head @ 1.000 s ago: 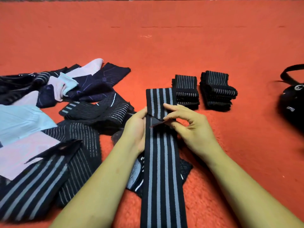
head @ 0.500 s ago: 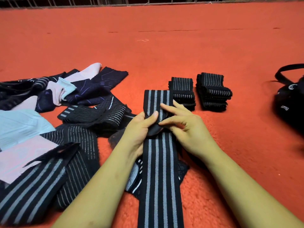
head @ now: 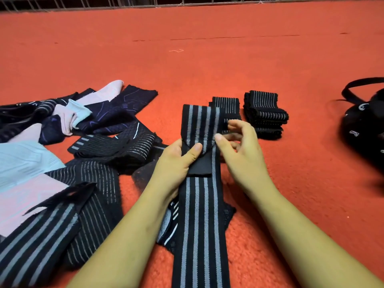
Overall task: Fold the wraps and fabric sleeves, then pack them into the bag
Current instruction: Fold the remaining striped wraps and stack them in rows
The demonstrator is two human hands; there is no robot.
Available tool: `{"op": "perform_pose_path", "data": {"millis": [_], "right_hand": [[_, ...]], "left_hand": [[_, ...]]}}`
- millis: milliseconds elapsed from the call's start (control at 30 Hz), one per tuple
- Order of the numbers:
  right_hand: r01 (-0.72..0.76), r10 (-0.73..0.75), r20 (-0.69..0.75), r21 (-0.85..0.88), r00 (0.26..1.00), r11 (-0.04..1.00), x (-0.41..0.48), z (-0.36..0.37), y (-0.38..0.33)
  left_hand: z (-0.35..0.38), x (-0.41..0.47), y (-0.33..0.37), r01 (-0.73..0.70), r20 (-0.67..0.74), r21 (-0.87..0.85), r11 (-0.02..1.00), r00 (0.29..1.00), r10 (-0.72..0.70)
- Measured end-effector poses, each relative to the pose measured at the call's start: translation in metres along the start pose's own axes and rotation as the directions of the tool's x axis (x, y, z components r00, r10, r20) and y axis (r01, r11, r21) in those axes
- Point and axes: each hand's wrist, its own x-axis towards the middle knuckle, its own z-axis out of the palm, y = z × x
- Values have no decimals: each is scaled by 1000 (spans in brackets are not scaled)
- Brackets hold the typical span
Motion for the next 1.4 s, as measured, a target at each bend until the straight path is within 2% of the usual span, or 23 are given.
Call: {"op": "perform_pose_path", "data": {"millis": [67,167,333,467,567,667,733,800,933,1033,1100,1200,1333,1400], "right_hand": [[-79,79,6,61,997,995,2,0,2],[-81,73,48,178,996,981,2,-2,4],[-65,78,-22,354,997,933,3,-9,0],[-29,39,-11,472,999,881,0,-7,-6],[62,-73,6,451,997,890,-2,-7,-11],[61,-97,67,406,993,912,-3,-6,-11],[21,-73,127,374,989,927,-5,-4,-12],[-40,-35,207,352,978,935,-7,-4,-12],[-122,29,393,214,919,969,-11,0,-5],[-90,40,349,129,936,988,-11,1,-1],[-127,70,324,160,944,979,-11,1,-3],[-187,116,351,175,929,967,-13,4,-4],[-267,191,453,110,871,957,-16,6,-4],[-316,235,417,135,878,939,-16,6,-7]], "left_hand": [[3,-4,2,-31,74,24,999,997,29],[3,-9,4,-20,185,74,997,983,6],[-9,-9,5,107,357,254,961,913,-196],[-10,-7,2,160,279,264,951,931,-234],[-10,-2,0,188,121,182,965,970,-212],[-8,2,6,245,-6,-151,958,969,-248],[-10,5,12,230,-14,-404,885,966,-257],[-14,6,17,219,-5,-500,838,967,-256],[-11,2,17,160,-26,-411,898,982,-187],[-11,2,14,89,-73,-264,960,991,-112],[-10,2,13,60,-88,-182,981,993,-77],[-5,1,13,51,-137,-156,986,988,-73],[-4,3,7,32,-171,-106,994,984,-50],[-4,4,4,11,-146,-72,997,989,-22]]}}
